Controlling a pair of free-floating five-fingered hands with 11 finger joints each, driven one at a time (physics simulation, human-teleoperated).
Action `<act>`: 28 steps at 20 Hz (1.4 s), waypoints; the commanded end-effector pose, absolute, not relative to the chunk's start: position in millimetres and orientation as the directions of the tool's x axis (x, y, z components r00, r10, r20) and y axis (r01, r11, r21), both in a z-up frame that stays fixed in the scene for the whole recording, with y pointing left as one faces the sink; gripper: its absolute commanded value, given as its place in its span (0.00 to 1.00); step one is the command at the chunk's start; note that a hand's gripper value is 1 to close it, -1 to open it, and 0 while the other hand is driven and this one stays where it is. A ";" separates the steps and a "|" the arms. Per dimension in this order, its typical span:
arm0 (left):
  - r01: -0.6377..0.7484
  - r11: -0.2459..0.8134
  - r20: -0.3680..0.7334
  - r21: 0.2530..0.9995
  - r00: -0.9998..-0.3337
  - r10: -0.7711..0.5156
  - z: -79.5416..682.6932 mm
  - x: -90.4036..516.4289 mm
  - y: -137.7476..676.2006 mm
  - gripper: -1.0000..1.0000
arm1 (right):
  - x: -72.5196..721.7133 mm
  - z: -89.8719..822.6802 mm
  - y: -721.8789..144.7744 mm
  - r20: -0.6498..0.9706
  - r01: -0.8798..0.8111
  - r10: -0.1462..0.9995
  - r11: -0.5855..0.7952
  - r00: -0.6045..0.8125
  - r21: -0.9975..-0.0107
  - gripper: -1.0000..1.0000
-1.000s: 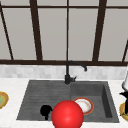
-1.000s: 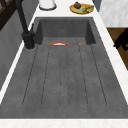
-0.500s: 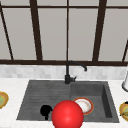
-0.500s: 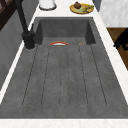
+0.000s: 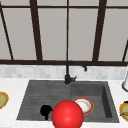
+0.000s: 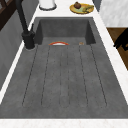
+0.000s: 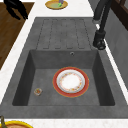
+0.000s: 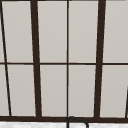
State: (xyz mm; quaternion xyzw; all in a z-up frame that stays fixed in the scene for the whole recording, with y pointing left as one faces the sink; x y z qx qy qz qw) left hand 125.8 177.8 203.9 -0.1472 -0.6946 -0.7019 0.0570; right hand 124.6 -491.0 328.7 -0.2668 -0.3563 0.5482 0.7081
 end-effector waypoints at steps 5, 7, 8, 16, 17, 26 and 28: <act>0.285 -0.029 0.286 0.958 -0.950 0.124 203.9 125.8 177.8 0.50 | 146.5 291.9 -502.1 0.254 -0.587 0.964 0.251 0.078 -0.769 0.00; 0.285 -0.029 0.286 0.958 -0.950 0.124 203.9 125.8 177.8 0.50 | 157.3 288.2 -510.1 0.265 -0.592 0.960 0.266 0.091 -0.760 0.00; 0.285 -0.029 0.286 0.958 -0.950 0.124 203.9 125.8 177.8 0.50 | 163.0 276.6 -515.6 0.262 -0.609 0.961 0.257 0.084 -0.750 0.00; 0.285 -0.029 0.286 0.958 -0.950 0.124 203.9 125.8 177.8 0.50 | 197.7 241.6 -532.8 0.249 -0.681 0.962 0.257 0.112 -0.686 0.00; 0.285 -0.029 0.286 0.958 -0.950 0.124 203.9 125.8 177.8 0.50 | 197.6 233.4 -531.7 0.231 -0.675 0.966 0.249 0.118 -0.694 0.00; 0.285 -0.029 0.286 0.958 -0.950 0.124 203.9 125.8 177.8 0.50 | 182.1 177.3 -523.0 0.100 -0.662 0.977 0.201 0.187 -0.722 0.00; 0.285 -0.029 0.286 0.958 -0.950 0.124 203.9 125.8 177.8 0.50 | 185.0 170.2 -522.4 0.079 -0.661 0.978 0.188 0.191 -0.727 0.00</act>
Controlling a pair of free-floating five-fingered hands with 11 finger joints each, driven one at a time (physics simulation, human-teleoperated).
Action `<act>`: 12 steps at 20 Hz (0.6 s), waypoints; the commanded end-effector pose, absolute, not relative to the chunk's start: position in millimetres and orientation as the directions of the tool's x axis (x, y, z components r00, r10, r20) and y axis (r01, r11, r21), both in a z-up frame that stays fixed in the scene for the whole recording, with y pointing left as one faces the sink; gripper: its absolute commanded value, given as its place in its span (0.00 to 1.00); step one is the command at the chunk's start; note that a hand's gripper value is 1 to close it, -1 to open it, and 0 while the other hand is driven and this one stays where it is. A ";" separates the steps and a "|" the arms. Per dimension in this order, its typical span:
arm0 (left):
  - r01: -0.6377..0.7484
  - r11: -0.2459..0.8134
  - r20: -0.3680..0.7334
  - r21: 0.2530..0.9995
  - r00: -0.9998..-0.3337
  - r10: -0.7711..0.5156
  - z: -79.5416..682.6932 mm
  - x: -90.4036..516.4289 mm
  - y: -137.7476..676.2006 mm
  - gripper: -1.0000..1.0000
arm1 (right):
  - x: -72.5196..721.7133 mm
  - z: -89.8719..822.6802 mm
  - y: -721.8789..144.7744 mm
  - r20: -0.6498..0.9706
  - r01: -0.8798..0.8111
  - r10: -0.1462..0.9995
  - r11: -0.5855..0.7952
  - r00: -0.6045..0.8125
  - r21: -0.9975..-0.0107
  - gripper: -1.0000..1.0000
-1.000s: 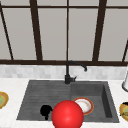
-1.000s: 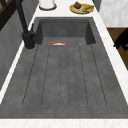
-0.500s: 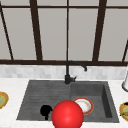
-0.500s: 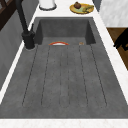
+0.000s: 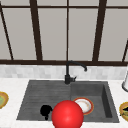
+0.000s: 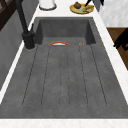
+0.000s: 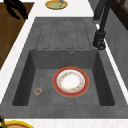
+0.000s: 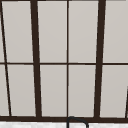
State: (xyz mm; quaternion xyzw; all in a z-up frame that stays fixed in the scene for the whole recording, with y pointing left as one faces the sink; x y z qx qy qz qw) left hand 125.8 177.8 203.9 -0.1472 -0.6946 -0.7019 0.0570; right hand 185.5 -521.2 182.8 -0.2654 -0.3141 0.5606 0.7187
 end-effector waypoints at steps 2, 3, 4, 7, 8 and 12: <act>0.285 -0.029 0.286 0.958 -0.950 0.124 203.9 125.8 177.8 0.50 | 184.9 168.5 -528.9 0.105 -0.693 0.976 0.210 0.191 -0.690 0.00; 0.285 -0.029 0.286 0.958 -0.950 0.124 203.9 125.8 177.8 0.50 | 188.1 175.1 -533.2 0.127 -0.728 0.974 0.226 0.189 -0.647 0.00; 0.285 -0.029 0.286 0.958 -0.950 0.124 203.9 125.8 177.8 0.50 | 187.8 174.5 -534.1 0.149 -0.749 0.971 0.239 0.187 -0.617 0.00; 0.285 -0.029 0.286 0.958 -0.950 0.124 203.9 125.8 177.8 0.50 | 191.6 183.6 -544.0 0.158 -0.788 0.973 0.230 0.169 -0.571 0.00; 0.285 -0.029 0.286 0.958 -0.950 0.124 203.9 125.8 177.8 0.50 | 193.1 187.2 -546.9 0.160 -0.801 0.974 0.225 0.163 -0.555 0.00; 0.285 -0.029 0.286 0.958 -0.950 0.124 203.9 125.8 177.8 0.50 | 190.7 211.5 -548.8 0.166 -0.825 0.977 0.204 0.136 -0.527 0.00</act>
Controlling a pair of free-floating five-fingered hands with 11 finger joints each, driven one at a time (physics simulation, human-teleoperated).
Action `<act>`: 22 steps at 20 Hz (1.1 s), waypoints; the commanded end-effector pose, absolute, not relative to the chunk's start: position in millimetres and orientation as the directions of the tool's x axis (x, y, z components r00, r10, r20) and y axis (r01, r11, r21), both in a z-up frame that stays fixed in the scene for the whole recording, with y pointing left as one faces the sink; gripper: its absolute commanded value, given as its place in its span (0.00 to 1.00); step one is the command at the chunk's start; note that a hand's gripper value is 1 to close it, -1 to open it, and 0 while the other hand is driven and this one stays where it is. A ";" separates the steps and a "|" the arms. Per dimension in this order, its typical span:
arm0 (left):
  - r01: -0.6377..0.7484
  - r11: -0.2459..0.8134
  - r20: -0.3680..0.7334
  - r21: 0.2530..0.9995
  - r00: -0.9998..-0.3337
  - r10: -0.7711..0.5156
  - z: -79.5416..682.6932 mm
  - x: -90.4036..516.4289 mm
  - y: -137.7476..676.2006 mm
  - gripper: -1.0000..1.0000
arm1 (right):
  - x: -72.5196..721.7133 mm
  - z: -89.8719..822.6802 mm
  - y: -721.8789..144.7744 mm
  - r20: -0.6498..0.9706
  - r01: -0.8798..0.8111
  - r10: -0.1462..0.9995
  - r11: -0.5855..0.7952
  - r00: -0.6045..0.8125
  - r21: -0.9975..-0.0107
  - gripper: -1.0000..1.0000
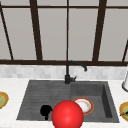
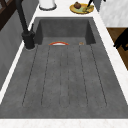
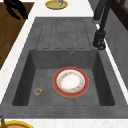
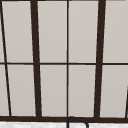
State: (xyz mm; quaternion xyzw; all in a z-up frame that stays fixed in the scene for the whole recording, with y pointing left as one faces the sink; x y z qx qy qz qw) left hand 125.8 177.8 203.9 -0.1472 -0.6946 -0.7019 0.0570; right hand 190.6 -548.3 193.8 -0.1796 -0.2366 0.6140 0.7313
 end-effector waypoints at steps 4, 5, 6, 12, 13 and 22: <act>0.285 -0.029 0.286 0.958 -0.950 0.124 203.9 125.8 177.8 0.50 | 187.7 210.9 -551.2 0.130 -0.782 0.982 0.186 0.135 -0.595 0.00; 0.285 -0.029 0.286 0.958 -0.950 0.124 203.9 125.8 177.8 0.50 | 196.1 210.1 -551.4 0.113 -0.779 0.984 0.177 0.136 -0.602 0.00; 0.285 -0.029 0.286 0.958 -0.950 0.124 203.9 125.8 177.8 0.50 | 204.7 210.3 -551.9 0.108 -0.780 0.986 0.169 0.130 -0.602 0.00; 0.285 -0.029 0.286 0.958 -0.950 0.124 203.9 125.8 177.8 0.50 | 249.1 191.3 -551.9 0.087 -0.788 0.987 0.159 0.133 -0.595 0.00; 0.285 -0.029 0.286 0.958 -0.950 0.124 203.9 125.8 177.8 0.50 | 256.7 187.5 -555.3 0.088 -0.788 0.987 0.159 0.133 -0.595 0.00; 0.285 -0.029 0.286 0.958 -0.950 0.124 203.9 125.8 177.8 0.50 | 292.9 138.7 -570.6 0.041 -0.709 0.989 0.131 0.142 -0.693 0.00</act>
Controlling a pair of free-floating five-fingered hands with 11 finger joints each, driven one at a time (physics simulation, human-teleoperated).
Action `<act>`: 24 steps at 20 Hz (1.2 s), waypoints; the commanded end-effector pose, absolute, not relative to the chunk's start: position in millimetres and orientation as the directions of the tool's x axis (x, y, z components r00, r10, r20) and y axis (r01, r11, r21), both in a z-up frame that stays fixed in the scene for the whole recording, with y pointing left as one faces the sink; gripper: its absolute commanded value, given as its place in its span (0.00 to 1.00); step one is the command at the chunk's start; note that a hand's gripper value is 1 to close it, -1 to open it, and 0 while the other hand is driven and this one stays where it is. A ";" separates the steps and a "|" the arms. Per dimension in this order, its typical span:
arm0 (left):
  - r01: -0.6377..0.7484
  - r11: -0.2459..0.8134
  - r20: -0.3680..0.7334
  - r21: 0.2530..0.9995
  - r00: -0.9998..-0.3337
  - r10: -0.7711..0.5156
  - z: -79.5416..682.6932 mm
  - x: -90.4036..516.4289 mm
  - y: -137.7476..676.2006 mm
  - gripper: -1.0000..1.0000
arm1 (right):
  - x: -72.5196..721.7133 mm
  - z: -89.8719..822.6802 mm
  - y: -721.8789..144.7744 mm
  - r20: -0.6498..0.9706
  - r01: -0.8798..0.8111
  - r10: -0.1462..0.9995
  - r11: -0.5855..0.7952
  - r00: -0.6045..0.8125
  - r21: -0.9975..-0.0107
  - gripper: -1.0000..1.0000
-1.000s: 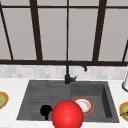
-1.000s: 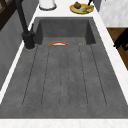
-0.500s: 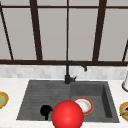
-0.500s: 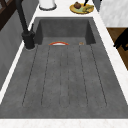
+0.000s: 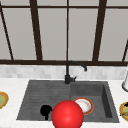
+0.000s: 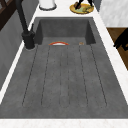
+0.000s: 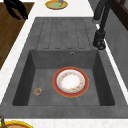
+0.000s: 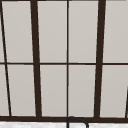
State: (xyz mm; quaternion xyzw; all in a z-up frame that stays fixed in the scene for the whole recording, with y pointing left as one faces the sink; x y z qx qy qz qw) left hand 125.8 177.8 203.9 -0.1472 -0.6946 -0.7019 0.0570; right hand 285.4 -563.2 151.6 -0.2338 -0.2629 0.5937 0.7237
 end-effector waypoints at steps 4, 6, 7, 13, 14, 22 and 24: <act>0.285 -0.029 0.286 0.958 -0.950 0.124 203.9 125.8 177.8 0.50 | 298.2 117.8 -574.8 0.051 -0.670 0.989 0.133 0.141 -0.731 0.00; 0.285 -0.029 0.286 0.958 -0.950 0.124 203.9 125.8 177.8 0.50 | 303.5 102.5 -576.0 0.068 -0.657 0.986 0.151 0.150 -0.739 0.00; 0.285 -0.029 0.286 0.958 -0.950 0.124 203.9 125.8 177.8 0.50 | 300.1 97.7 -577.4 0.083 -0.645 0.985 0.164 0.154 -0.746 0.00; 0.285 -0.029 0.286 0.958 -0.950 0.124 203.9 125.8 177.8 0.50 | 267.8 89.2 -573.4 0.128 -0.584 0.976 0.208 0.176 -0.784 0.00; 0.285 -0.029 0.286 0.958 -0.950 0.124 203.9 125.8 177.8 0.50 | 270.1 84.5 -572.6 0.118 -0.577 0.978 0.199 0.174 -0.792 0.00; 0.285 -0.029 0.286 0.958 -0.950 0.124 203.9 125.8 177.8 0.50 | 274.8 102.5 -561.9 0.047 -0.476 0.975 0.147 0.216 -0.867 1.00; 0.285 -0.029 0.286 0.958 -0.950 0.124 203.9 125.8 177.8 0.50 | 270.8 106.1 -562.4 0.053 -0.437 0.976 0.142 0.209 -0.888 1.00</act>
